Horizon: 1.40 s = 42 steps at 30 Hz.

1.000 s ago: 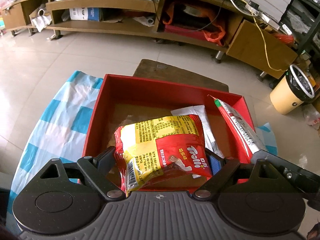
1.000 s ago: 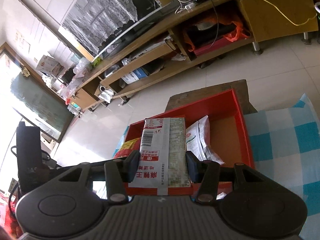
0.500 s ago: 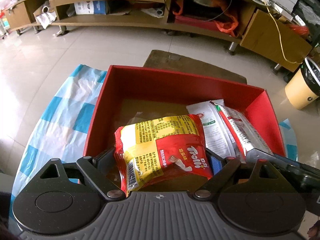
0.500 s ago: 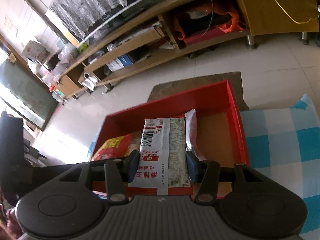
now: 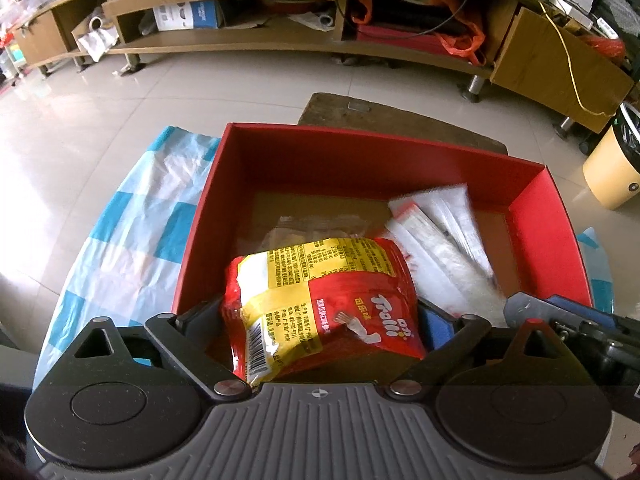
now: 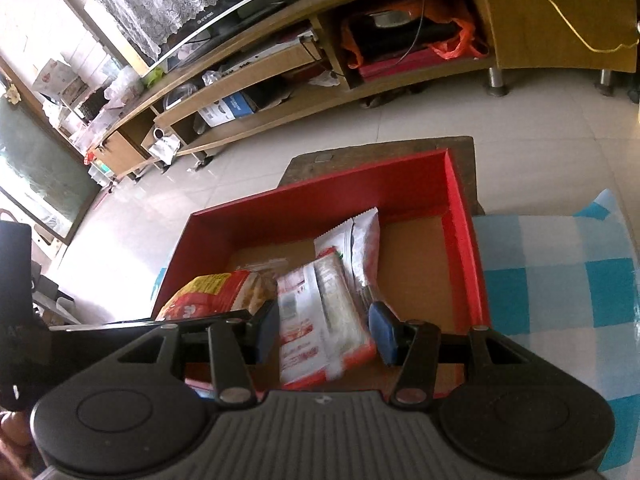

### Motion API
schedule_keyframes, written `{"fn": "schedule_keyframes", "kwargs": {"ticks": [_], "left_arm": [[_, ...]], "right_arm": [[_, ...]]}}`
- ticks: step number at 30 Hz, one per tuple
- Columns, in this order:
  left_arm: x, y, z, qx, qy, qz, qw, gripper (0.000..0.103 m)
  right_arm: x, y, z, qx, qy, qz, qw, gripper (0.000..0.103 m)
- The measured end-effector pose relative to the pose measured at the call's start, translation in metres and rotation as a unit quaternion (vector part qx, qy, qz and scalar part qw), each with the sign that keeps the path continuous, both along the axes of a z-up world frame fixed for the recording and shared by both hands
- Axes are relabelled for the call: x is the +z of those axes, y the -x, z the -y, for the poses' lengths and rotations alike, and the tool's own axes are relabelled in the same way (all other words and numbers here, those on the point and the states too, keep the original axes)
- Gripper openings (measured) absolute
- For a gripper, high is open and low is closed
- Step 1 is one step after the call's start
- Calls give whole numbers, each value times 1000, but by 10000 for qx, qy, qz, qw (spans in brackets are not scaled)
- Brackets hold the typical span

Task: Organize snacks
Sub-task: 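Lower both snacks into the box and open the left tool on the Trolli bag, then open the right tool to release the stick packet and withdraw both tools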

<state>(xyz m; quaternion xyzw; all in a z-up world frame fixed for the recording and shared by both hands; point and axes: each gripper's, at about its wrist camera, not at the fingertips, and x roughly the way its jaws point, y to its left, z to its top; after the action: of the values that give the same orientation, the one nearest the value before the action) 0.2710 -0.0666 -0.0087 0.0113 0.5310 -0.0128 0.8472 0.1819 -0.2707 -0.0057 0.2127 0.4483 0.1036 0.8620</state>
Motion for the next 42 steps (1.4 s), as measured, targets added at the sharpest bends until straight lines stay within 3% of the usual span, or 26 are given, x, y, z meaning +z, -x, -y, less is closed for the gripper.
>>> {"fn": "schedule_keyframes", "kwargs": {"ticks": [13, 21, 27, 42], "left_arm": [[2, -1, -5, 120, -109, 41, 9999, 102], [17, 6, 7, -4, -817, 633, 9947, 103], [18, 4, -2, 53, -445, 509, 9977, 103], [28, 23, -2, -32, -401, 515, 9979, 103]], "right_arm": [[1, 2, -4, 88, 36, -21, 10000, 49], [2, 2, -5, 89, 51, -35, 9999, 50], [3, 2, -5, 71, 33, -36, 10000, 50], [8, 8, -8, 182, 121, 3, 9998, 52]]}}
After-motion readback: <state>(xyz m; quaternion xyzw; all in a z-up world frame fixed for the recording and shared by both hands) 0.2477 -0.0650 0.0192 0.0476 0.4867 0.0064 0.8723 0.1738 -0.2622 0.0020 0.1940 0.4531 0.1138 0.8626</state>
